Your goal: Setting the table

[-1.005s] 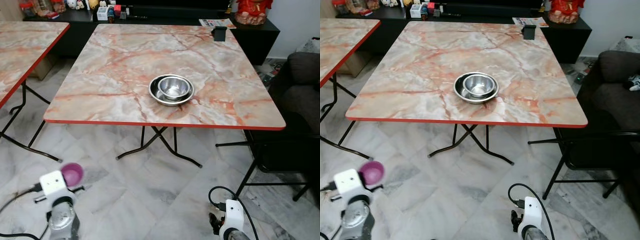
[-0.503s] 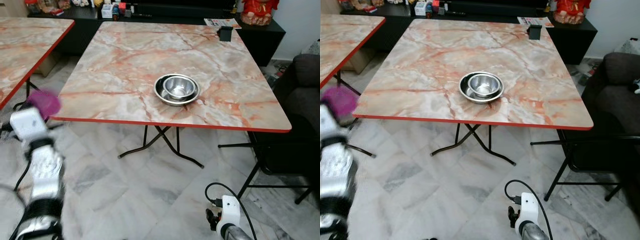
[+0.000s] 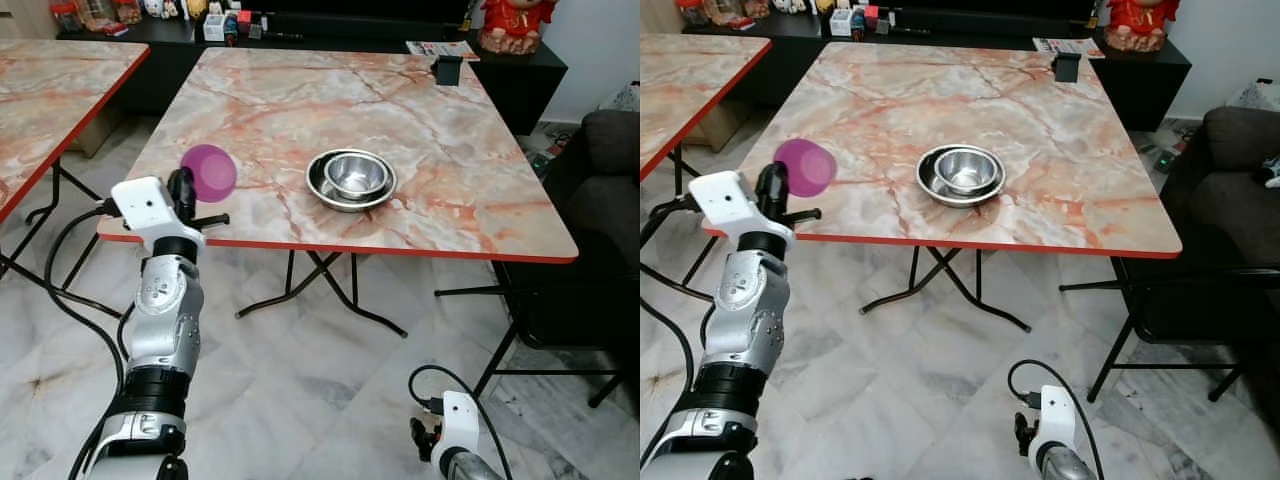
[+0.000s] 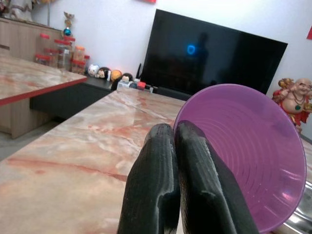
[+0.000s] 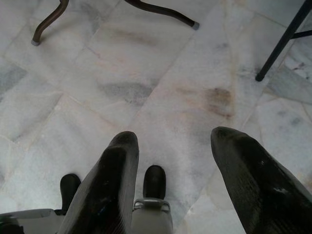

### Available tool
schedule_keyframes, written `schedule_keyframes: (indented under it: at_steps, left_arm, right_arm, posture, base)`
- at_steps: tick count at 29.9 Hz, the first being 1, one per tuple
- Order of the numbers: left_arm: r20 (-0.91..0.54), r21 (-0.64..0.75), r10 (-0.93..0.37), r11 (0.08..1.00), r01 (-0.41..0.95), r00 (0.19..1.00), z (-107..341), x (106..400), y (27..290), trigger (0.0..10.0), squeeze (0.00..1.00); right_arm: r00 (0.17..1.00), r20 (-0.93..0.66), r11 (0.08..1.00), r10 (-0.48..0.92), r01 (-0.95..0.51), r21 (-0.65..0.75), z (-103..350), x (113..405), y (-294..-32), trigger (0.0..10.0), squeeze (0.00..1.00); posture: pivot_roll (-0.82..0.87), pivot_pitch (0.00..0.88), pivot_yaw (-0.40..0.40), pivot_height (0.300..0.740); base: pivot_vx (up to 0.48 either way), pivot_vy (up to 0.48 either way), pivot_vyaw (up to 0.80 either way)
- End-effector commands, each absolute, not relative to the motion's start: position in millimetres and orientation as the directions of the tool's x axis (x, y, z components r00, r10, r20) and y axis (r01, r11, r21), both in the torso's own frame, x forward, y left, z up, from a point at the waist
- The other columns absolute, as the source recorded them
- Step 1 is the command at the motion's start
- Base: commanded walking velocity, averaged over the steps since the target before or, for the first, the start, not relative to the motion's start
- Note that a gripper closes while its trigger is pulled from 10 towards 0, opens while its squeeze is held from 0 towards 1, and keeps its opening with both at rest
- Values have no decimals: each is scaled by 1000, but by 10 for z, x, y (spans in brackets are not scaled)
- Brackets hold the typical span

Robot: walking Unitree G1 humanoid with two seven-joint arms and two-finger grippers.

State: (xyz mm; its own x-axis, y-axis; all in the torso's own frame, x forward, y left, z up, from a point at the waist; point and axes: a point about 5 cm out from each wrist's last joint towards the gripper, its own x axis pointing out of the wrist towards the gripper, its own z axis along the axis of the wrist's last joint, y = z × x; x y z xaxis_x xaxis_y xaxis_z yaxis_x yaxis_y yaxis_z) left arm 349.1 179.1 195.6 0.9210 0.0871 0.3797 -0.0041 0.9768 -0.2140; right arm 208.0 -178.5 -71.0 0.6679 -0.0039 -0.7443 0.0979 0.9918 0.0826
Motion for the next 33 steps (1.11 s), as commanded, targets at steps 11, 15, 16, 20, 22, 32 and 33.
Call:
schedule_keyframes:
  at_steps: [11,15,16,20,22,32,33]
  left_arm:
    - [415,-224,48,973,51,909,2169,3528,1774,10000,0]
    - [412,-221,37,974,60,911,2174,3536,1757,10000,0]
    - [411,-221,36,973,62,911,2176,3537,1754,10000,0]
    - [411,-219,29,973,67,911,2175,3540,1740,10000,0]
    - [408,-217,28,974,67,912,2172,3541,1735,10000,0]
    - [403,-217,8,972,88,915,2162,3538,1711,10000,0]
    - [404,-217,7,972,89,915,2164,3539,1709,10000,0]
  right_arm:
    - [649,-761,989,-15,122,84,-759,2001,-1754,10000,0]
    - [649,-760,989,-20,126,82,-758,2001,-1756,10000,0]
    - [649,-760,989,-21,127,81,-758,2002,-1756,10000,0]
    - [650,-760,989,-23,128,79,-756,2004,-1761,10000,0]
    - [649,-760,989,-24,128,78,-756,2004,-1762,10000,0]
    - [649,-761,989,-26,130,77,-761,1995,-1763,10000,0]
    - [649,-761,988,-27,131,77,-760,1995,-1763,10000,0]
  posture:
    - [75,114,-17,740]
    - [71,114,-17,740]
    - [70,113,-17,740]
    - [70,112,-16,740]
    - [72,111,-17,740]
    - [70,115,-18,740]
    - [68,113,-18,740]
  base:
    - [328,0,0]
    - [353,0,0]
    - [360,0,0]
    - [368,0,0]
    - [375,0,0]
    - [383,0,0]
    - [394,0,0]
